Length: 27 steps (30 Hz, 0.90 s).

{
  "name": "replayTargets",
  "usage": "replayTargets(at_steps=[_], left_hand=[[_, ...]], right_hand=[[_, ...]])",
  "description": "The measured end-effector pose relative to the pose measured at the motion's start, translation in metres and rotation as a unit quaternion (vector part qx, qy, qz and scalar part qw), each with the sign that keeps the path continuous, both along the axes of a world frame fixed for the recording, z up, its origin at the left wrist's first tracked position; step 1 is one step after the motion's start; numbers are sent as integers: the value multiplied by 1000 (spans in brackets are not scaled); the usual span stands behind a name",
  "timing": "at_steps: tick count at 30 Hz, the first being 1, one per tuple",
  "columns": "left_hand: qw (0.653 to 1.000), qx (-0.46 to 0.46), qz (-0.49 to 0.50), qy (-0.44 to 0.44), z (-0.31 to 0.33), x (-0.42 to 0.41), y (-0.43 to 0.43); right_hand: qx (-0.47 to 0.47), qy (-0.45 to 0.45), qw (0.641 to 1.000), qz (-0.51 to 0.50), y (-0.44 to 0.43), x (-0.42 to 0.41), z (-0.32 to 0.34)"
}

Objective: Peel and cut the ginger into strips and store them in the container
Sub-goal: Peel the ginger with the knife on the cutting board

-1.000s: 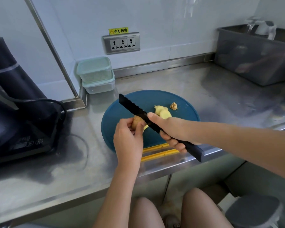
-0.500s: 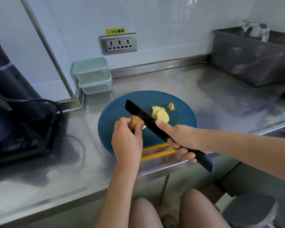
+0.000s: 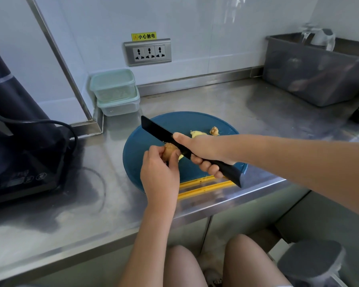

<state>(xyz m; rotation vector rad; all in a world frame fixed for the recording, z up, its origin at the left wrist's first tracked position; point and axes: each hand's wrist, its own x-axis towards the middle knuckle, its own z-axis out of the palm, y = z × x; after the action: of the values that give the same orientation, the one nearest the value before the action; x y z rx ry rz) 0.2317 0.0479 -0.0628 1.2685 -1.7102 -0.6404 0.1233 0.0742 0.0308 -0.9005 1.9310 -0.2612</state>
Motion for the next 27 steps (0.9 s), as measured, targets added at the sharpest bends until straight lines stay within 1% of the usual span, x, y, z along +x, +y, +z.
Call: replayTargets(at_steps=[5,10,14,19,24,27], left_hand=[[1000,2,-2,12,-2,0,0],[1000,1,-8,9,-1,1,3],[1000,2,-6,6,3,1,5],[1000,3,-10,-13,4,0,5],[1000,0,-7,-8,1,0,2],[1000,-4,-9,-2,2,-1,3]], right_hand=[[-11,-4,1000,12,-11,5,2],[-22,-30,999,-20,3,3,-5],[20,-58,998,-29,37,-13,-12],[38,-39,998,-24,60,-27,-12],[42,-17,999,-18,40,-20,-3],[38,-19,999,-8,24,-15,-1]])
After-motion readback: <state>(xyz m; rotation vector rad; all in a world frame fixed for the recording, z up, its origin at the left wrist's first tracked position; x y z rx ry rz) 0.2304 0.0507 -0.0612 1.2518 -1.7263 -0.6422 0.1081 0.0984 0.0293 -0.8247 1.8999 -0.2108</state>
